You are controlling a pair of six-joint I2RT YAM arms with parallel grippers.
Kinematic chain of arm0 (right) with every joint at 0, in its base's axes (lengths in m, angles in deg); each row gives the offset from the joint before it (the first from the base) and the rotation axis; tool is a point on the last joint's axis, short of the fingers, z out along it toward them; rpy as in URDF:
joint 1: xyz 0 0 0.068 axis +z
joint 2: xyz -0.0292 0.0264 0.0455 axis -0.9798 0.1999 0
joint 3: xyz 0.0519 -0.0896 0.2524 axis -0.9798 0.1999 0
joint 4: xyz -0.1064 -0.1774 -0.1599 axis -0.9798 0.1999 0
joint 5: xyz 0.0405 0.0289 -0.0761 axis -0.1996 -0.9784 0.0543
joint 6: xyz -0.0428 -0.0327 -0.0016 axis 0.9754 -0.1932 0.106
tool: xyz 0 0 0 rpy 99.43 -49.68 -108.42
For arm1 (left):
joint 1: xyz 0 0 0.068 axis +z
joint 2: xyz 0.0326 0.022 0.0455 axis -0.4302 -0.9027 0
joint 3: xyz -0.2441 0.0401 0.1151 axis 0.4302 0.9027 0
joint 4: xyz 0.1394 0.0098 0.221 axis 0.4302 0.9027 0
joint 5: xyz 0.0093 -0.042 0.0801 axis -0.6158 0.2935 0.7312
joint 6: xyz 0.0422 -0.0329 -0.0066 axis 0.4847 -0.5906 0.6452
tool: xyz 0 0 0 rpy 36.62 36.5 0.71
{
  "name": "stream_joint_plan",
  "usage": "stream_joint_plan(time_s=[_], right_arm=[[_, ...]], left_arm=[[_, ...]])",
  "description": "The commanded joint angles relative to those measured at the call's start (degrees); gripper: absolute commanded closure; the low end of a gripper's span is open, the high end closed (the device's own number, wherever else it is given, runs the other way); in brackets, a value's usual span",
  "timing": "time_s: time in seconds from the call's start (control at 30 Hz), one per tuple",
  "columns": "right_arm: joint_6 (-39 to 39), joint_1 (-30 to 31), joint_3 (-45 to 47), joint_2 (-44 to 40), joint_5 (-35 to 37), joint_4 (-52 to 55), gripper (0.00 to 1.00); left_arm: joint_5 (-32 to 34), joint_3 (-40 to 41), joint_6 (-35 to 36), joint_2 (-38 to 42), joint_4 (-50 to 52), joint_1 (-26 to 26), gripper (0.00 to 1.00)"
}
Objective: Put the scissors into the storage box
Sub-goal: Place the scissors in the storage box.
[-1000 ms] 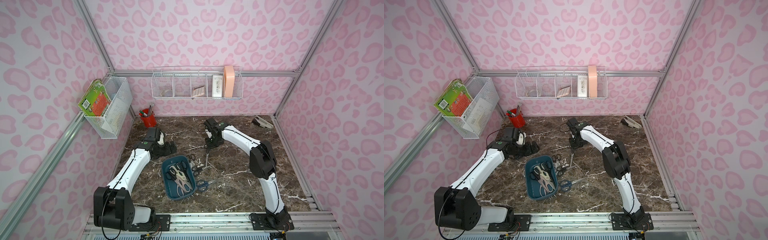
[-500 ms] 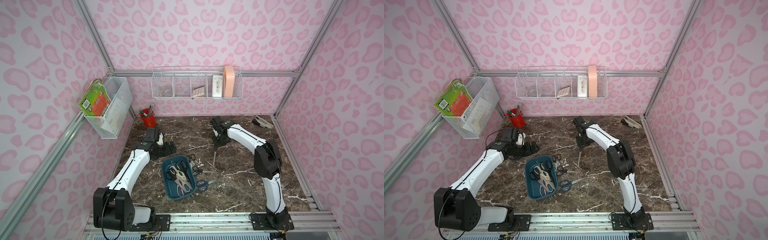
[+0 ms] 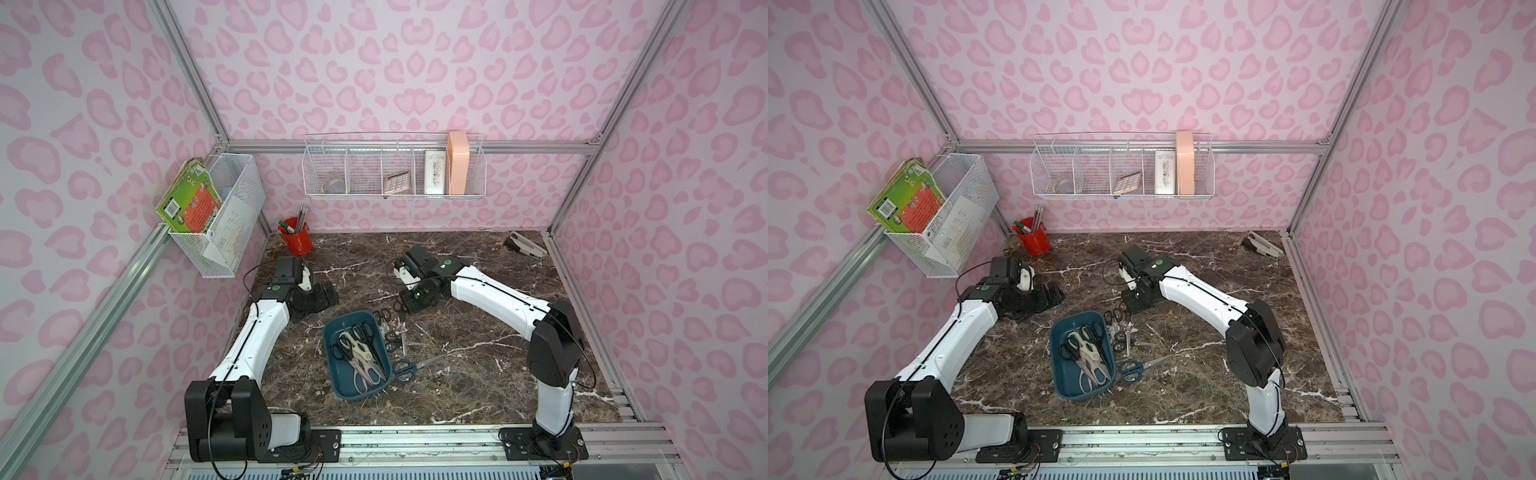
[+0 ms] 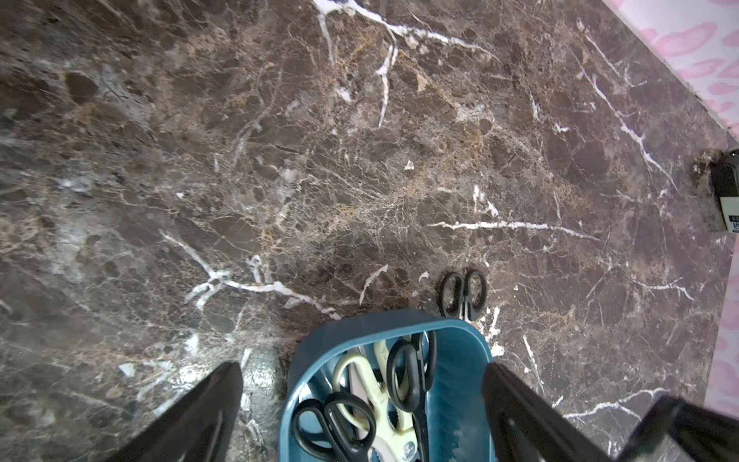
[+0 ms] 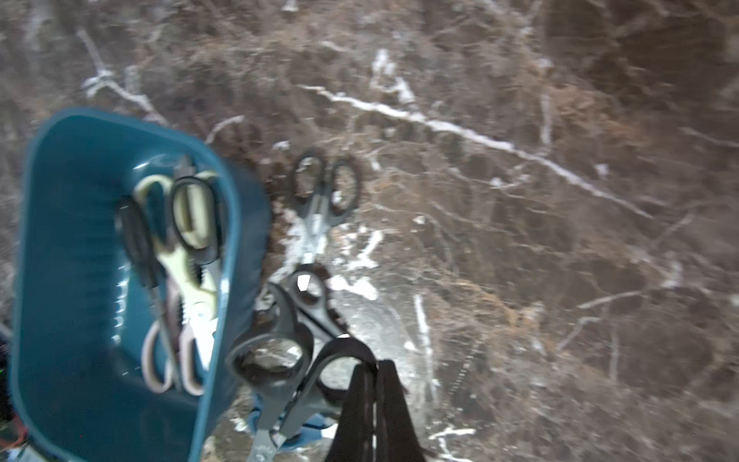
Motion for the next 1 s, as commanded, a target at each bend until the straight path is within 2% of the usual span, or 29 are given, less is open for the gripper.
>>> stream_joint_plan(time_s=[0.0, 0.23, 0.53, 0.8, 0.87, 0.93, 0.97], right_arm=[[-3.6, 4.5, -0.3, -0.2, -2.9, -4.9, 1.00], [-4.0, 11.8, -8.4, 8.3, -0.1, -6.3, 1.00], [-2.5, 13.1, -19.7, 20.3, 0.0, -2.6, 1.00], [-1.6, 14.2, -22.1, 24.9, 2.3, 0.2, 0.99], [-1.5, 14.1, -22.4, 25.0, 2.0, -0.1, 0.89], [-1.5, 14.0, -23.5, 24.8, 1.6, -0.1, 0.73], [-1.5, 13.9, -23.8, 24.6, 1.4, -0.3, 0.70]], left_arm=[[1.6, 0.3, 1.2, 0.7, 0.6, 1.1, 0.01], [3.5, 1.4, 1.4, 0.7, 0.1, 2.3, 0.02], [3.6, 2.0, 1.2, 1.6, -0.5, 2.4, 0.01], [4.0, 1.9, 1.0, 1.2, -0.8, 2.4, 0.02], [4.1, 1.9, 1.0, 0.9, -0.8, 2.4, 0.02], [4.0, 1.9, 1.0, 0.5, -0.8, 2.4, 0.01], [4.1, 1.9, 1.0, 0.4, -0.8, 2.4, 0.01]])
